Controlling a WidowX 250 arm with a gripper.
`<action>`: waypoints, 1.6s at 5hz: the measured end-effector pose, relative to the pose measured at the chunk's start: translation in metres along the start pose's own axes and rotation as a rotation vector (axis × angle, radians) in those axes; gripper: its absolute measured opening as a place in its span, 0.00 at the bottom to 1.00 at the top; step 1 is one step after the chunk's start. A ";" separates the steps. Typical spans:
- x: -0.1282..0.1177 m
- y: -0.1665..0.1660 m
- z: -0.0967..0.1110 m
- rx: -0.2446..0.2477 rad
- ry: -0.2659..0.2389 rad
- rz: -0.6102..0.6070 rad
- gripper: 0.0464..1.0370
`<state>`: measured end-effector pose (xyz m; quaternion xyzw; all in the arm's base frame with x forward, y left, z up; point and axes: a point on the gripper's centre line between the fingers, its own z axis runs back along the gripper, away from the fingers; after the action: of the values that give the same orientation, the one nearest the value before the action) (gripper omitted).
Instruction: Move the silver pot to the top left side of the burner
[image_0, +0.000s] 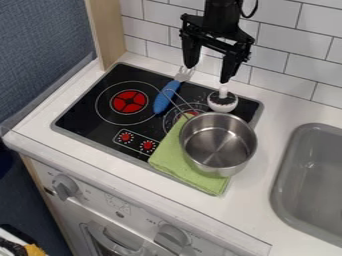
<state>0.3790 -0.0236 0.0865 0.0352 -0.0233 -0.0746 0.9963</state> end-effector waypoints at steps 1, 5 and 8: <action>-0.004 -0.001 -0.014 -0.002 0.041 -0.003 0.96; -0.084 -0.100 0.003 -0.050 0.001 -0.226 0.96; -0.079 -0.120 -0.063 0.024 0.024 -0.163 0.91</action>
<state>0.2863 -0.1257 0.0118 0.0501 -0.0094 -0.1546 0.9867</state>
